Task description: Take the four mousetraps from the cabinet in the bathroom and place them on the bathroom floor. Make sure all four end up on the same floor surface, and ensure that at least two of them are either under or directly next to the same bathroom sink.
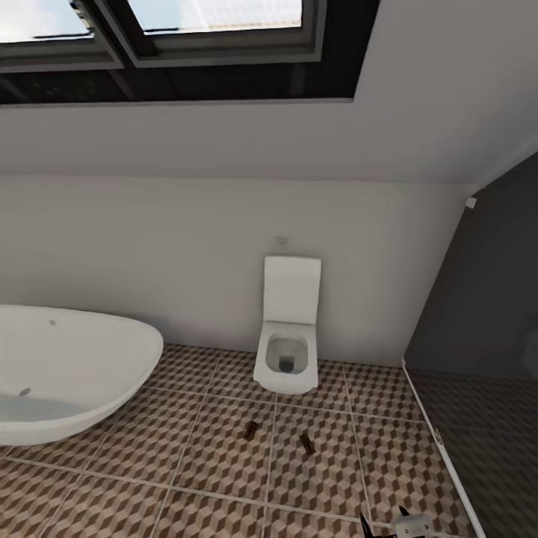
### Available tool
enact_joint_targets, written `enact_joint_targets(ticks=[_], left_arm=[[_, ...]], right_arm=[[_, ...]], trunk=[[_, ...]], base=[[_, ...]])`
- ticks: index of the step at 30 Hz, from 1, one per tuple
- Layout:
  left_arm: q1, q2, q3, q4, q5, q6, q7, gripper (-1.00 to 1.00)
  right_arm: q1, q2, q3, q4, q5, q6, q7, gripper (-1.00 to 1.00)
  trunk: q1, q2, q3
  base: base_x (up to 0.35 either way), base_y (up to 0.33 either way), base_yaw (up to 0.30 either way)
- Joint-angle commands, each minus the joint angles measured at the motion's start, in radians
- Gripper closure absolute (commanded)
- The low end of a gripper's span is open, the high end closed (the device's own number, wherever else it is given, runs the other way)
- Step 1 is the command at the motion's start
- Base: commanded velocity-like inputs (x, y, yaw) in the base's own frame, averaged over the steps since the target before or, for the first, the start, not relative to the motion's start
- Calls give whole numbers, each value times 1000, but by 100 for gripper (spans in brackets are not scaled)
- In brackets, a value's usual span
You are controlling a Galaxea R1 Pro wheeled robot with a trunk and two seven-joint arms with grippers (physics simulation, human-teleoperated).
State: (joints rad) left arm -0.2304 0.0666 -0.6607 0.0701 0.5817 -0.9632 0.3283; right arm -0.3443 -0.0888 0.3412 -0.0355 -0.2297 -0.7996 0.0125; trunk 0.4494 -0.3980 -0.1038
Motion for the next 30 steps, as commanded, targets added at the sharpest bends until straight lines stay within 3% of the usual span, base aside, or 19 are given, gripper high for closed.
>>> enact_joint_targets(ticks=[1,18,30], left_arm=[[-1,-1,-8,2,1,-1,6,-100],[-1,-1,-8,3,1,4,6,-100],[-1,-1,-8,2,1,4,6,-100]], right_arm=[[-1,0,9,0,-10,-3,1,-100],[-1,0,9,0,-10,-3,1,-100],[0,0,9,0,-10,-3,1,-100]], trunk=[[1,-2,-1],[1,-2,11],[1,-2,20]], base=[[0,0,93],[0,0,42],[0,0,-140]])
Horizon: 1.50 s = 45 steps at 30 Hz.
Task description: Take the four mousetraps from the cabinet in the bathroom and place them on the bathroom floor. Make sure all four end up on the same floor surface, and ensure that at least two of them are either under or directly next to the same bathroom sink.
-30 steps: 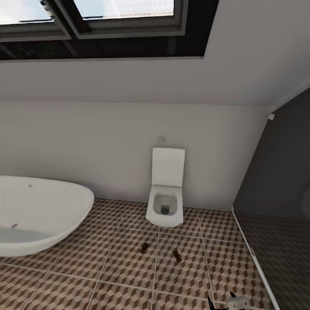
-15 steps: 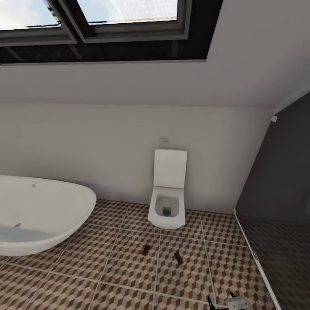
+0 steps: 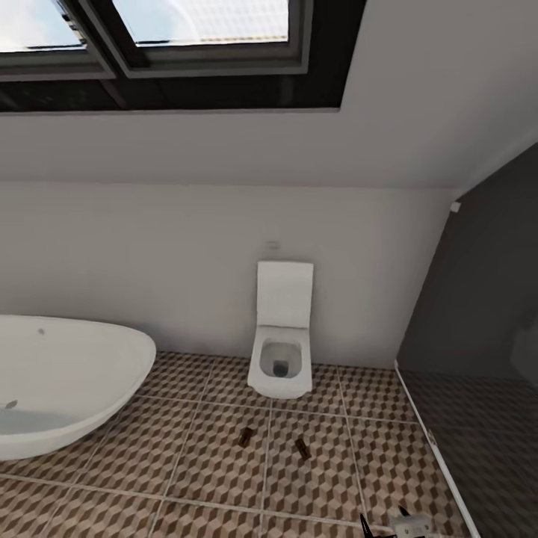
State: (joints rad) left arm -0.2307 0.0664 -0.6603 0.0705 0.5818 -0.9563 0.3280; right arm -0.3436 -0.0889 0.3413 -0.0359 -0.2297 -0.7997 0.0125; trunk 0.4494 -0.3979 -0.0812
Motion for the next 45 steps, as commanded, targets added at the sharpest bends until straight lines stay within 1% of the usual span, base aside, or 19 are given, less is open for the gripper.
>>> enact_joint_targets(ticks=[1,31,45], left_arm=[[-1,0,-8,2,1,-2,6,-100],[-1,0,-8,2,1,-2,6,-100],[-1,0,-8,2,1,-2,6,-100]], right_arm=[[-1,0,8,1,-10,-3,1,-100],[-1,0,8,1,-9,-3,1,-100],[-1,-5,9,12,-6,-7,3,-100]], trunk=[[1,-2,-1],[1,-2,29],[1,-2,32]], base=[[0,0,-205],[0,0,-226],[0,0,-42]])
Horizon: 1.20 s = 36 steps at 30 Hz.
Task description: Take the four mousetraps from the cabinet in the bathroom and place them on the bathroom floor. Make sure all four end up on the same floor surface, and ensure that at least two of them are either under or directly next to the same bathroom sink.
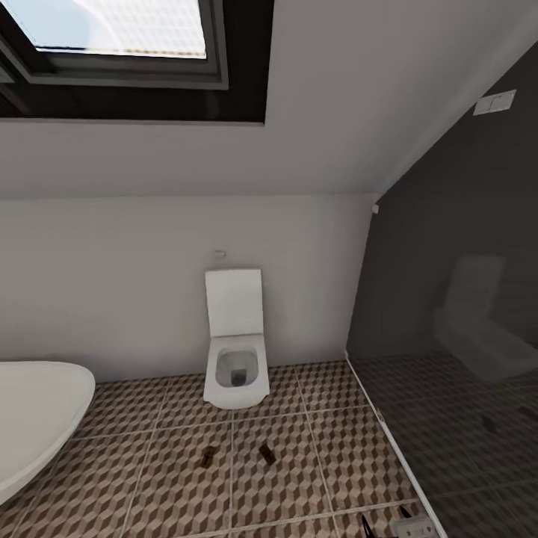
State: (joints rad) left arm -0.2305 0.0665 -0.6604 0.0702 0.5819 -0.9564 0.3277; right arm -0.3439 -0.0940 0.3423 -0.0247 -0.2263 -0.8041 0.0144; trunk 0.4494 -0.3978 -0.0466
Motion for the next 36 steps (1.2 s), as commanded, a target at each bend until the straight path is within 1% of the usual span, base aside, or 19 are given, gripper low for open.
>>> enact_joint_targets(ticks=[1,8,12,18,20,25,33,36], left_arm=[[-1,-1,-8,2,1,-2,6,-100],[-1,-1,-8,3,1,-2,7,-100],[-1,-1,-9,2,1,-2,6,-100],[-1,-1,-9,2,1,-2,7,-100],[-1,-1,-9,2,0,-2,6,-100],[-1,-1,-9,2,1,-2,6,-100],[-1,-2,-9,2,1,-1,6,-100],[-1,-2,-9,3,1,-1,6,-100]], right_arm=[[-1,0,9,2,-9,-4,2,-100],[2,-1,9,7,-9,-11,2,-100],[39,-1,9,8,-8,-25,2,-100],[71,-1,9,8,-9,-64,1,-100],[96,0,9,8,-10,-78,1,-100],[113,3,9,8,-10,-84,2,-100],[123,23,10,8,-10,-85,3,-100],[140,33,10,8,-10,-84,3,-100]], trunk=[[1,-2,-2],[1,-2,-2],[1,-2,-2],[1,-2,-2],[1,-2,-2],[1,-2,-2],[1,-2,-2],[1,-2,-2]], base=[[0,0,-4],[0,0,-1],[0,0,0],[0,0,0],[0,0,0],[0,0,0],[0,0,0],[0,0,0]])
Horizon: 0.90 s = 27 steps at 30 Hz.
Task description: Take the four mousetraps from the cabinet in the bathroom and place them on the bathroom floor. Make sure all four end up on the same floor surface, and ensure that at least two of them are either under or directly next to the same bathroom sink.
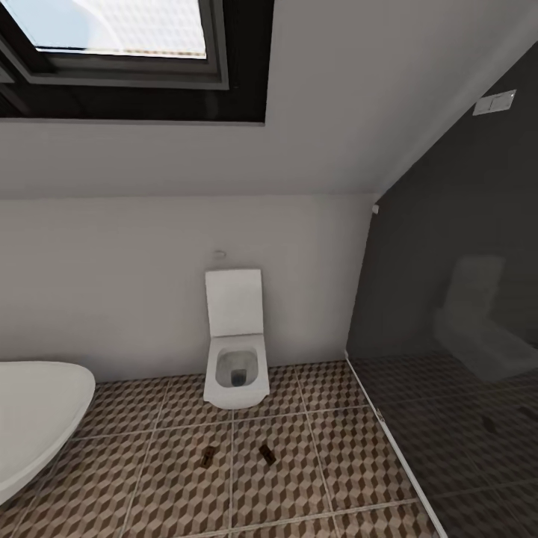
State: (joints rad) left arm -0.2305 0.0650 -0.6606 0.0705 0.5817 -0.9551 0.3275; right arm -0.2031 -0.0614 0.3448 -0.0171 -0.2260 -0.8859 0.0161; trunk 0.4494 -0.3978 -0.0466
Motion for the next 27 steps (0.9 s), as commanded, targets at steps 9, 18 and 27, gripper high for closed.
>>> enact_joint_targets(ticks=[9,18,27], left_arm=[[-1,-3,-10,3,0,6,5,-100],[-1,-10,-8,4,1,111,7,-100],[-1,-19,-8,5,1,457,-11,-100]], right_arm=[[24,13,8,0,-10,1,-1,-100],[25,31,7,-1,-10,54,-4,-100],[25,38,7,-3,-10,194,-4,-100]], trunk=[[1,-2,-2],[1,-2,-2],[1,-2,-2]], base=[[0,0,0],[0,0,0],[0,0,0]])
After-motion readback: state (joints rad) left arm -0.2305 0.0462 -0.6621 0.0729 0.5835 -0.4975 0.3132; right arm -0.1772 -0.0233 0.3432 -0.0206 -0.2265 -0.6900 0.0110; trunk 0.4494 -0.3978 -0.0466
